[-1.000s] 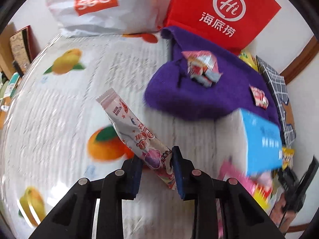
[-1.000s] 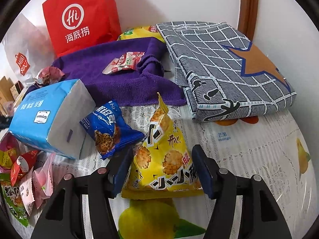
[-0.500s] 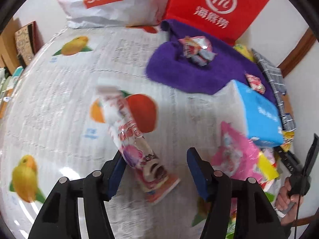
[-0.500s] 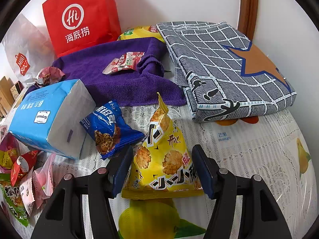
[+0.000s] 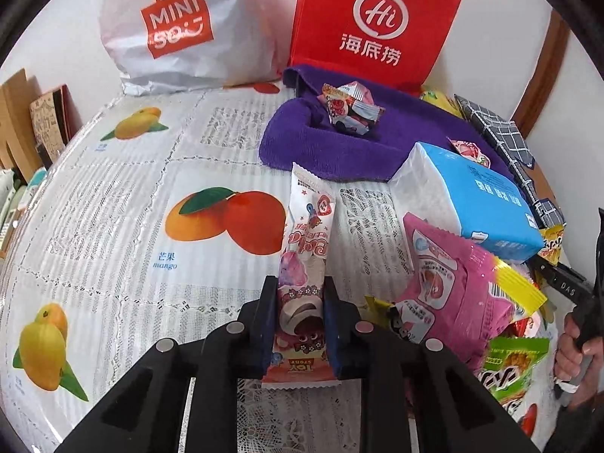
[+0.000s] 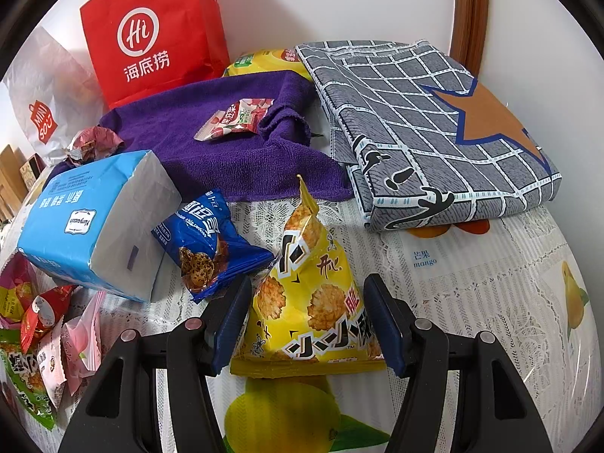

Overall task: Organize snacks
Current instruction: 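Grasp the pink-white candy stick with the left tool while the right tool grasps the yellow chip bag, then carry the candy stick and yellow chip bag over the purple towel with both tools, then open the right tool to drop the chip bag while the left tool releases the candy stick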

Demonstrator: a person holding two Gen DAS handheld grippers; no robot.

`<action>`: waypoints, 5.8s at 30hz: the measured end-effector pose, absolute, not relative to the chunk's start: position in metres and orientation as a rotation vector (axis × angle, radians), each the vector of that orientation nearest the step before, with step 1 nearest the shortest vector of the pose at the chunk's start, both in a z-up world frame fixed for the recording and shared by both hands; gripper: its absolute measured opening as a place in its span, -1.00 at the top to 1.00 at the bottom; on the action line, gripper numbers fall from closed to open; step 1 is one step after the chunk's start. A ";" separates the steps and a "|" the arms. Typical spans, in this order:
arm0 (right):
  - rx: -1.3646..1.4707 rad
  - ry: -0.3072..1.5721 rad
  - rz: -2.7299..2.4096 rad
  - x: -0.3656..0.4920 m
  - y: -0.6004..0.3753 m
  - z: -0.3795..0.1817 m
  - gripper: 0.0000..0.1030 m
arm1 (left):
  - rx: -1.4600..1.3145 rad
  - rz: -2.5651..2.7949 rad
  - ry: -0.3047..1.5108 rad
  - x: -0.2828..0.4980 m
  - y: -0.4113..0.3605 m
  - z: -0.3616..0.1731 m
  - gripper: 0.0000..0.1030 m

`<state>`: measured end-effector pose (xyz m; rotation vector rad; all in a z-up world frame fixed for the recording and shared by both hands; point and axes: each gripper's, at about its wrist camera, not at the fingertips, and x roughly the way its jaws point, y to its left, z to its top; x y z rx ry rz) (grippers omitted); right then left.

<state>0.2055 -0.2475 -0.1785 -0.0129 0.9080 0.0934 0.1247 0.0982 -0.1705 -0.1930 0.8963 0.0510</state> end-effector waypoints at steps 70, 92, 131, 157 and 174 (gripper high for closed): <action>-0.061 0.672 0.325 0.256 -0.133 -0.012 0.06 | -0.173 -0.112 0.756 0.219 0.061 -0.004 0.60; 0.026 0.866 0.285 0.377 -0.146 -0.081 0.06 | -0.132 -0.016 0.847 0.321 0.078 -0.054 0.60; -0.111 1.016 0.326 0.386 -0.130 -0.116 0.06 | -0.146 -0.047 0.948 0.337 0.070 -0.079 0.60; -0.220 1.087 0.273 0.392 -0.110 -0.143 0.01 | -0.093 -0.085 1.073 0.342 0.053 -0.107 0.58; -0.158 0.970 0.304 0.371 -0.118 -0.084 -0.42 | -0.061 -0.095 1.055 0.339 0.045 -0.096 0.05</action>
